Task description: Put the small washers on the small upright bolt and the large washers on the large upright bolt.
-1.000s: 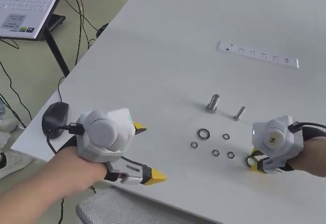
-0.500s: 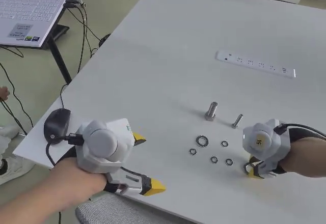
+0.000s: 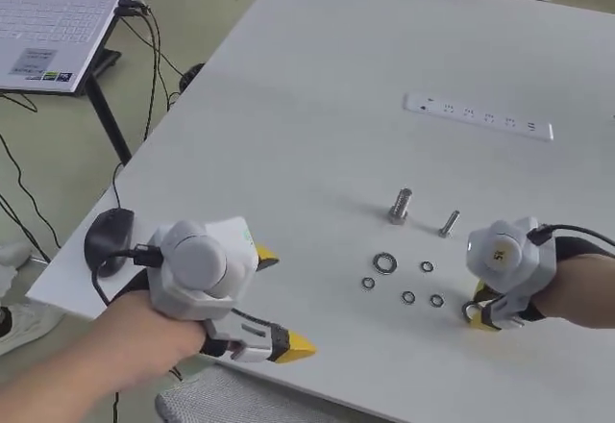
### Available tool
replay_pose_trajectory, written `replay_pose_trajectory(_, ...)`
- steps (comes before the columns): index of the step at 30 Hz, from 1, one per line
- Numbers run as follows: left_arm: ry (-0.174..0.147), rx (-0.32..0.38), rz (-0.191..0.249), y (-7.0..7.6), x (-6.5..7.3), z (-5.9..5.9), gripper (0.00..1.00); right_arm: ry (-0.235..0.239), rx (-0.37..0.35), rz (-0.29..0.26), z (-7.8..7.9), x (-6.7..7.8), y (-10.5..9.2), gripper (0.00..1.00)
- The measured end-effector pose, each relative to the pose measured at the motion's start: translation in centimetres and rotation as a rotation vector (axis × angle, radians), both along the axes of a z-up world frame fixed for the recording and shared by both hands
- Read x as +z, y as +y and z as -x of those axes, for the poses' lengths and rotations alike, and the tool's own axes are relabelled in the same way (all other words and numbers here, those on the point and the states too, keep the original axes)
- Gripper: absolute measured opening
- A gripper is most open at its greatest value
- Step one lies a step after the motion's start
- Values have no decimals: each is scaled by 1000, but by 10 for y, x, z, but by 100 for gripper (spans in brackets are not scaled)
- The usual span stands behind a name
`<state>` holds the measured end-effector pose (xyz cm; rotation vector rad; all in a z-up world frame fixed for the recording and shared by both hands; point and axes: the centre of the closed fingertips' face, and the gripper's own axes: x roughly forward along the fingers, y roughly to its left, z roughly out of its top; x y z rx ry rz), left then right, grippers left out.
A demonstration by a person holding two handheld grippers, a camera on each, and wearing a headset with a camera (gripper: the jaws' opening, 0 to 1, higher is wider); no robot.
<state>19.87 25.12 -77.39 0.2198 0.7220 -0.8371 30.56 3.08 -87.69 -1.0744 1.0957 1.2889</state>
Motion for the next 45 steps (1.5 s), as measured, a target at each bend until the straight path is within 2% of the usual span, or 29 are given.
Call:
replay_pose_trajectory(7, 3, -33, 9, 3, 0, -1, 71, 13, -65, -11, 3, 6, 2, 22)
replay_pose_trajectory(16, -4, -93, 11, 9, 2, -11, 71, 19, -161, -20, -6, 18, 7, 22)
replay_pose_trajectory(20, -8, -114, 18, 14, 1, -16, 71, 19, -199, -24, -11, 30, 11, 22)
replay_pose_trajectory(27, -10, -147, 22, 23, 0, -21, 73, 14, -219, -23, -17, 56, 25, 22)
replay_pose_trajectory(32, -6, -165, 22, 26, 1, -20, 73, 1, -207, -25, -18, 71, 41, 22)
replay_pose_trajectory(37, 0, -181, 25, 28, 0, -19, 73, -7, -213, -38, -32, 88, 55, 22)
replay_pose_trajectory(40, 2, -185, 24, 34, -2, -22, 73, -2, -220, -47, -41, 96, 64, 22)
replay_pose_trajectory(45, -5, -175, 28, 41, 3, -27, 72, -12, -197, -40, -55, 101, 76, 22)
